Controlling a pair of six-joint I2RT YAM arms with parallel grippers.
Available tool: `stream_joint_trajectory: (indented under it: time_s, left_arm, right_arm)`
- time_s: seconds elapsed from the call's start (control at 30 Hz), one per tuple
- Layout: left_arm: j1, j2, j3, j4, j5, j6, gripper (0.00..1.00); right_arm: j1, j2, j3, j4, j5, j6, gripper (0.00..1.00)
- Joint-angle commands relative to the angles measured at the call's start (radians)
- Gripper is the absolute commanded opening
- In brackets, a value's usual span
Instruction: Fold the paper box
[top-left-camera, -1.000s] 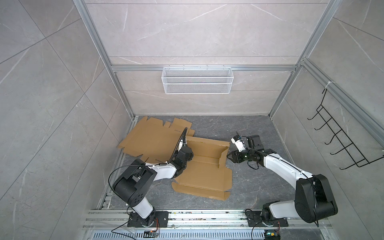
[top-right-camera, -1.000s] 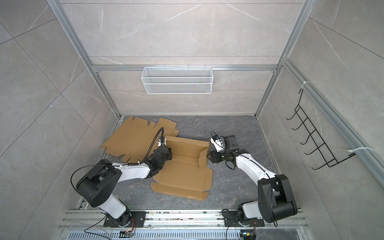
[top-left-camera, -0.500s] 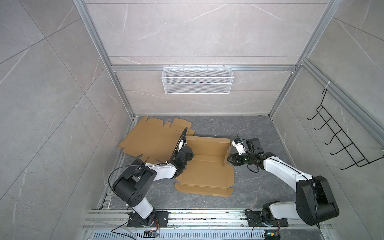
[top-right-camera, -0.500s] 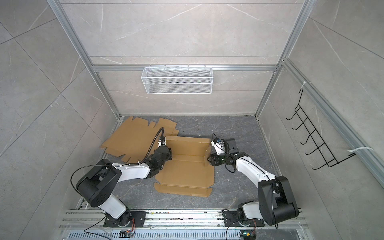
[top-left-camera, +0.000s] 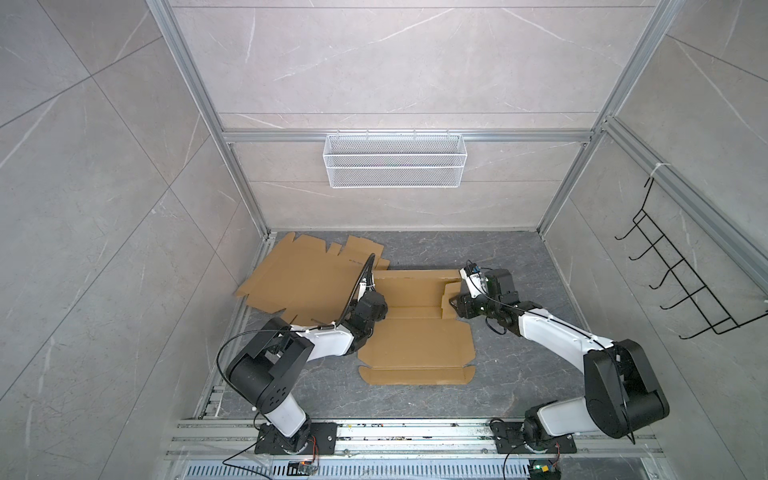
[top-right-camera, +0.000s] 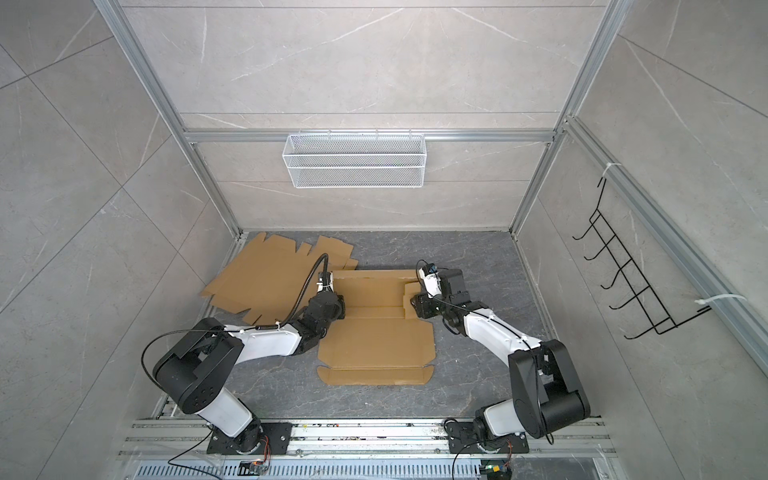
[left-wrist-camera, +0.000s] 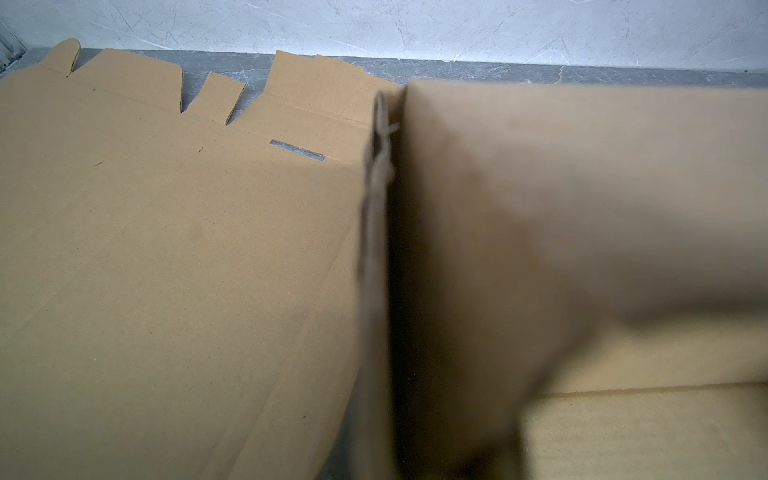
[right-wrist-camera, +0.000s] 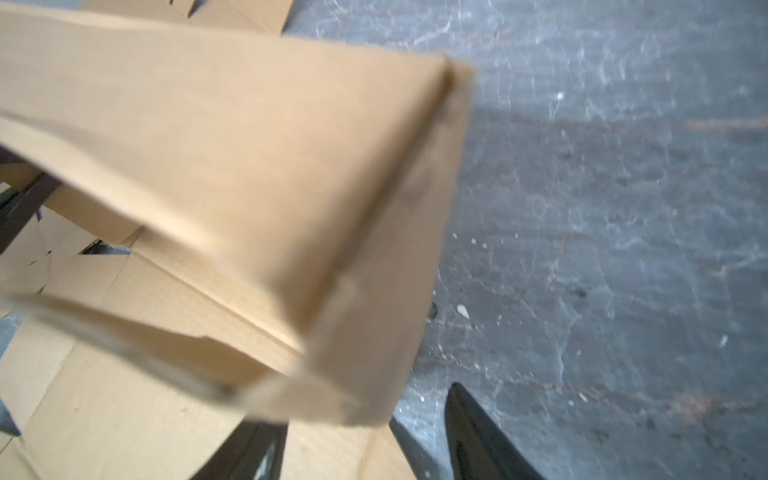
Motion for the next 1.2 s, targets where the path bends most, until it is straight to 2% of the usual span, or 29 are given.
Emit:
stream_joint_trajectory:
  time_s: [0.0, 0.17, 0.3, 0.47, 0.63, 0.77, 0.93, 0.97, 1.03, 1.07, 1.1, 1.17]
  left_arm:
    - [-0.007, 0.033, 0.001, -0.098, 0.058, 0.009, 0.00]
    - [-0.007, 0.030, 0.006, -0.102, 0.059, 0.014, 0.00]
    - [-0.007, 0.027, 0.005, -0.104, 0.057, 0.003, 0.00]
    - [-0.007, 0.021, 0.005, -0.104, 0.060, -0.010, 0.00]
    - [-0.009, 0.006, 0.005, -0.106, 0.062, -0.023, 0.00]
    - [-0.008, 0.003, 0.005, -0.105, 0.067, -0.032, 0.00]
    - [-0.009, 0.015, 0.011, -0.099, 0.070, -0.037, 0.00]
    - [-0.008, 0.016, 0.012, -0.098, 0.072, -0.037, 0.00]
    - [-0.009, 0.017, 0.016, -0.099, 0.073, -0.040, 0.00]
    - [-0.009, 0.018, 0.017, -0.098, 0.074, -0.041, 0.00]
    - [-0.009, 0.018, 0.017, -0.098, 0.076, -0.041, 0.00]
    - [-0.009, 0.019, 0.017, -0.097, 0.076, -0.042, 0.00]
  right_arm:
    - [0.029, 0.002, 0.005, 0.100, 0.113, -0.017, 0.60]
    - [0.069, 0.047, 0.045, 0.079, 0.252, -0.062, 0.52]
    - [0.118, 0.090, 0.087, 0.033, 0.395, -0.068, 0.41]
    - [0.197, 0.138, 0.128, 0.012, 0.635, -0.062, 0.27]
    - [0.258, 0.214, 0.200, -0.081, 0.952, 0.010, 0.14]
    - [0.293, 0.249, 0.235, -0.120, 1.078, 0.048, 0.00]
    - [0.303, 0.256, 0.243, -0.130, 1.075, 0.052, 0.00]
    - [0.303, 0.255, 0.248, -0.142, 1.065, 0.062, 0.03]
    - [0.303, 0.252, 0.260, -0.187, 1.051, 0.105, 0.18]
    - [0.304, 0.250, 0.262, -0.196, 1.046, 0.112, 0.22]
    - [0.304, 0.250, 0.263, -0.205, 1.038, 0.119, 0.26]
    - [0.302, 0.254, 0.272, -0.221, 1.043, 0.131, 0.27]
